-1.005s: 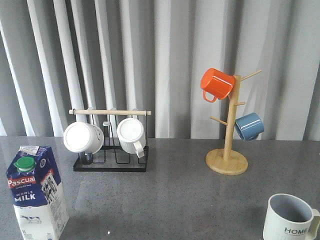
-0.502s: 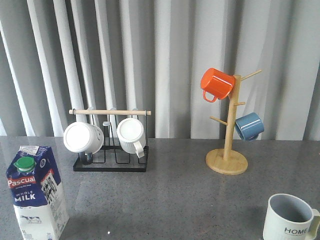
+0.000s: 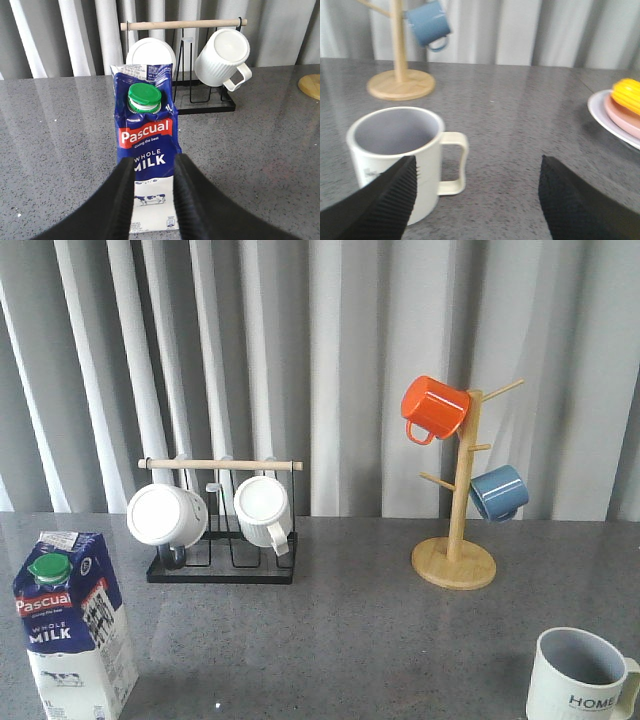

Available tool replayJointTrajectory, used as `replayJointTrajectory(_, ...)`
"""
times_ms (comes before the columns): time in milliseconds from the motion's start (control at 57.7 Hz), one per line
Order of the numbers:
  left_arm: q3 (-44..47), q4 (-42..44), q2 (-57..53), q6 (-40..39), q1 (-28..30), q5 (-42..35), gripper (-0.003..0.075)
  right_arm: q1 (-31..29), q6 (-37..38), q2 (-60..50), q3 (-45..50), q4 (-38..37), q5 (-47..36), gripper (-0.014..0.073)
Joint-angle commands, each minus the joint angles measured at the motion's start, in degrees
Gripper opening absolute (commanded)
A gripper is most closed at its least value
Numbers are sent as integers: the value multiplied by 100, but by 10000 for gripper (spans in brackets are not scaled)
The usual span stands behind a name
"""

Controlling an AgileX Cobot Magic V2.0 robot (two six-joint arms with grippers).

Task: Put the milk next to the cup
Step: 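Move the right gripper toward the handle of the white HOME mug, then close the right gripper on the white mug's handle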

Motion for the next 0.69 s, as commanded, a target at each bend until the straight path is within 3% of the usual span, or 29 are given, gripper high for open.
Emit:
replayJointTrajectory(0, -208, -20, -27, -46, -38, -392, 206, -233, 370, 327, -144, -421, -567, 493)
replayJointTrajectory(225, -208, -20, -27, -46, -38, -392, 206, -468, 1154, 1339, -164, -1597, -1286, 493)
replayJointTrajectory(364, -208, -20, -27, -46, -38, -392, 206, -738, 1254, 1771, -164, -2124, -1761, 493)
replayJointTrajectory(676, -208, -20, -27, -46, -38, -392, 206, -925, 1136, 2528, -164, -2261, -2801, 493)
